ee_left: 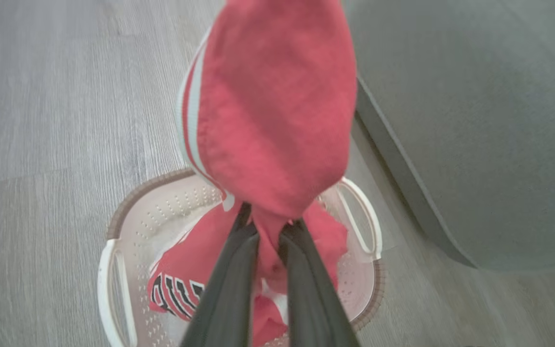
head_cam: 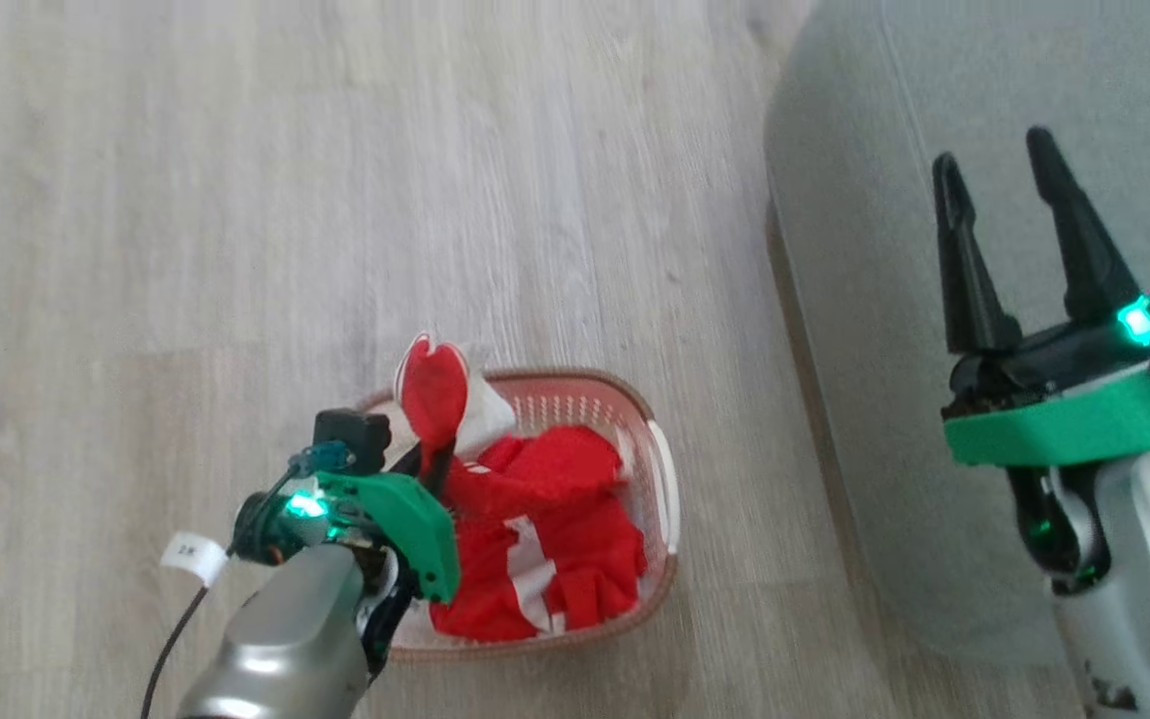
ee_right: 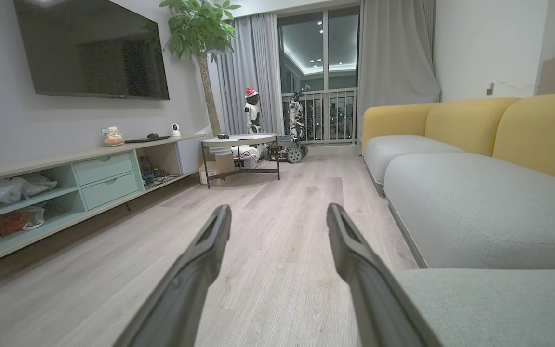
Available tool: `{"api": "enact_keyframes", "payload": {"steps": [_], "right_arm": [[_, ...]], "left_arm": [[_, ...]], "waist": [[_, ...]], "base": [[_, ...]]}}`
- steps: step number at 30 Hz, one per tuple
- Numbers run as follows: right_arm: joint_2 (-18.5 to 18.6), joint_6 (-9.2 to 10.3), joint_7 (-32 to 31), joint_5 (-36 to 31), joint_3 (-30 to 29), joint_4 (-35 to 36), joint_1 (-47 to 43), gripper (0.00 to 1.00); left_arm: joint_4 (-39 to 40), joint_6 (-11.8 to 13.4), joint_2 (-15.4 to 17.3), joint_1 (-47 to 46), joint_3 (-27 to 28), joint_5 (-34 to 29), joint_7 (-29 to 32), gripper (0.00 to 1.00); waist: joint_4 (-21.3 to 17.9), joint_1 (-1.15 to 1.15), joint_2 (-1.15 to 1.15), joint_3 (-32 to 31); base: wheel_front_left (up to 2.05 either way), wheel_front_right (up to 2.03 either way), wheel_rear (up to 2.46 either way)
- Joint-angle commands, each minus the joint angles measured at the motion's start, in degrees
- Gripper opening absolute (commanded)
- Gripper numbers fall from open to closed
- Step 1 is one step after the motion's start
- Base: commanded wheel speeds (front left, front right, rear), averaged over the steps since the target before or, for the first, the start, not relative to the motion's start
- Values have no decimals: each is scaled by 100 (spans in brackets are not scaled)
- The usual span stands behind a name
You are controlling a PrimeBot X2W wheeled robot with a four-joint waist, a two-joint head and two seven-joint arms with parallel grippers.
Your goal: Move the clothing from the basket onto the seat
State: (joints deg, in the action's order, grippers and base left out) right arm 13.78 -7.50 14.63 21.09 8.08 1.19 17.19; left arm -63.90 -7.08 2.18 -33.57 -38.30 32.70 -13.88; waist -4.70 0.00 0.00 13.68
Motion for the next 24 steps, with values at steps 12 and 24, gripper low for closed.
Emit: {"api": "enact_keyframes", "payload": {"steps": [12,24], "right_arm": [[-124,1,37,-96,134,20,-626,100],[-162,1,37,-61,492,-128,-960,100]], "left_arm": [[2252,185,451,382,531,-253,-111,0],[4204,426,879,32,609,-310,518,0]], "waist": [[486,0,0,-1010],[591,0,0,-1362]], "base": [[0,0,0],[0,0,0]]}}
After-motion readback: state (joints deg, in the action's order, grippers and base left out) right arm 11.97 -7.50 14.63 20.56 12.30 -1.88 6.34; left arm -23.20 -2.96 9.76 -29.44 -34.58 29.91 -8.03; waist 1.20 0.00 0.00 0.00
